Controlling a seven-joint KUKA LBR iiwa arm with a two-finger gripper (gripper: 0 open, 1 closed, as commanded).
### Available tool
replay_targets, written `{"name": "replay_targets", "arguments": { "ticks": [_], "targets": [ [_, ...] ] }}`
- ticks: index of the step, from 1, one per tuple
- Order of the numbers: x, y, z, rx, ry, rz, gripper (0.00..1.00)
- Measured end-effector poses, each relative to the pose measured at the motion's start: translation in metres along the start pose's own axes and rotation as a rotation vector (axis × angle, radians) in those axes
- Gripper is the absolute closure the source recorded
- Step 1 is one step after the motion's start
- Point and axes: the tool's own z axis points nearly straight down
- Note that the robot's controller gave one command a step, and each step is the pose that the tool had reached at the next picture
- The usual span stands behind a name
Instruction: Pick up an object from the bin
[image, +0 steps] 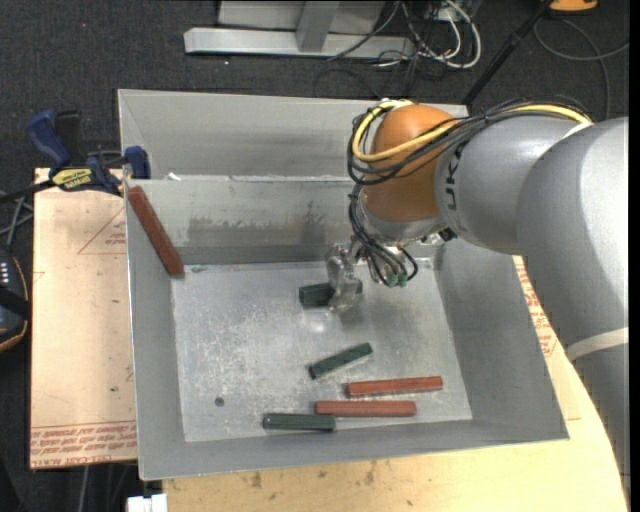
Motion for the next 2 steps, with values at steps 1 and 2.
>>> {"name": "replay_targets", "arguments": {
  "ticks": [1,2],
  "targets": [
    [0.000,0.000,0.000,0.000,0.000,0.000,1.00],
    [0.020,0.018,-0.142,0.000,0.000,-0.057,1.00]
  ]
}}
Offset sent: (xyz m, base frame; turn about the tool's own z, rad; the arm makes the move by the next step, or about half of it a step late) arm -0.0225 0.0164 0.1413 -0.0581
